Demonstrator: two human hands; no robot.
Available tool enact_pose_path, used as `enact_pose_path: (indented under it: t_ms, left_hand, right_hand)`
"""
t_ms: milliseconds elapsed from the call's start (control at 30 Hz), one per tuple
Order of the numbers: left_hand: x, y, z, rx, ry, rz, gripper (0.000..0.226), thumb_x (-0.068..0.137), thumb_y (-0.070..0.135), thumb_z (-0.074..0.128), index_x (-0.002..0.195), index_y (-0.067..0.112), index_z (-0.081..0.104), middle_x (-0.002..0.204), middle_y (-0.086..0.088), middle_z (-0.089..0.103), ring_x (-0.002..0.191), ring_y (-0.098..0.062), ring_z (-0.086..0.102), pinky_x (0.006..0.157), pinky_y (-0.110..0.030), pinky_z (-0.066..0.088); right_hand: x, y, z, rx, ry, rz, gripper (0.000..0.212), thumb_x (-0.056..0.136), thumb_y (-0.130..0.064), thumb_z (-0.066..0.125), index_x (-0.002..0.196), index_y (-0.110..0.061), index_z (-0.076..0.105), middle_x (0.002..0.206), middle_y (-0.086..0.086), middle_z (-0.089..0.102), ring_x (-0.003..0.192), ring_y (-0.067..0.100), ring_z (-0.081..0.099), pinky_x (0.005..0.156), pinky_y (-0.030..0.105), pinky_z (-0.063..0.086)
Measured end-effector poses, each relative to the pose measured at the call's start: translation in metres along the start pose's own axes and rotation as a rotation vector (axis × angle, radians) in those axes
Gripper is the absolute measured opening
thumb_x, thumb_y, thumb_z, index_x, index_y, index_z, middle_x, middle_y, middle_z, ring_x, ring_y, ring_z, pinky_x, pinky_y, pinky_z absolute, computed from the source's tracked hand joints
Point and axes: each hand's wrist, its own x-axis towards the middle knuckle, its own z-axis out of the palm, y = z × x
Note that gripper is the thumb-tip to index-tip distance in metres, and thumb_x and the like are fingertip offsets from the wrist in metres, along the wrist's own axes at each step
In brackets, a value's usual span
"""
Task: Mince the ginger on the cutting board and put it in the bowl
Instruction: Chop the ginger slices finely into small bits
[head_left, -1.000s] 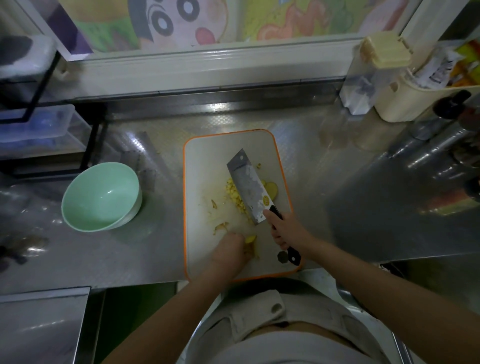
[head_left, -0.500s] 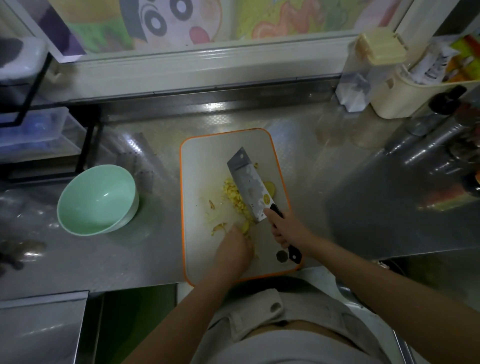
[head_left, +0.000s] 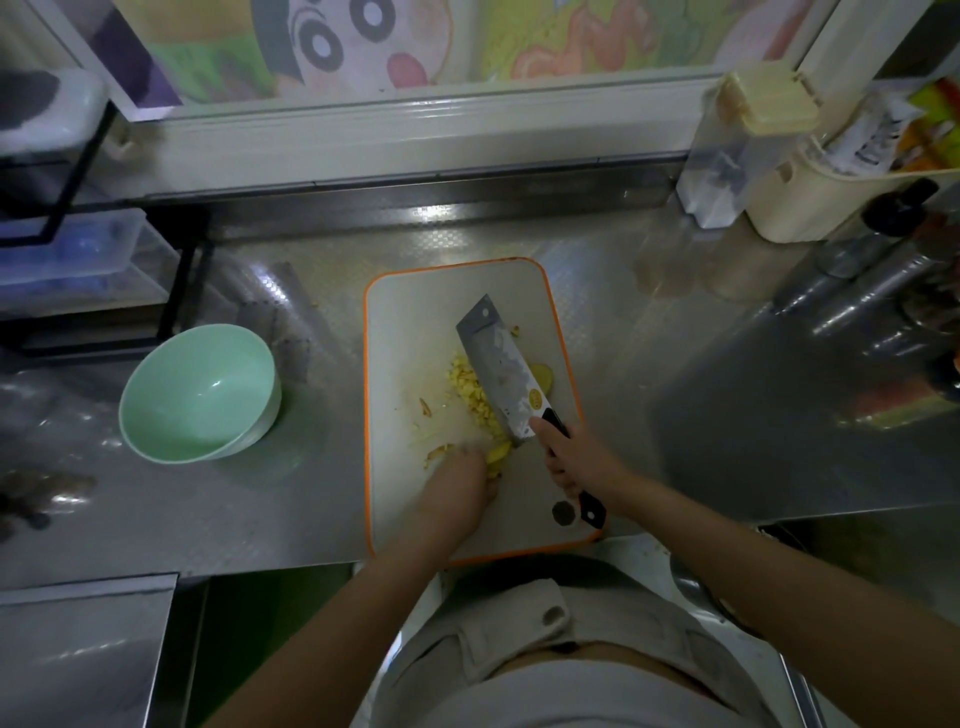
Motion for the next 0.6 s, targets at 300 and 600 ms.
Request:
enact_pose_path:
  t_ms: [300,600]
  left_hand:
    - [0.010,-0.050,-0.019,0.097,0.139,-0.010,0.047,0.094,0.012,0.044,0.137,0.005,0.028,0.134,-0.014,0.039,0.121,-0.029,0.042,0.092,-0.033,0.036]
    - [0.015,-0.053,-0.015,0.085,0.057,0.013,0.036,0.092,0.015,0.048,0.126,0.005,0.040,0.130,-0.015,0.039,0.114,-0.030,0.046,0.089,-0.036,0.040]
  right_hand:
    - [-0.001,0.000,0.004,-0.027,0.008,0.020,0.041,0.096,-0.038,0.047,0.061,-0.018,0.038,0.048,-0.003,0.035,0.034,0.007,0.029,0.036,0.017,0.025]
    - [-0.005,-0.002,0.008,0.003,-0.001,-0.002,0.037,0.097,-0.034,0.048,0.062,-0.022,0.043,0.045,-0.006,0.034,0.034,0.006,0.028,0.037,0.017,0.024]
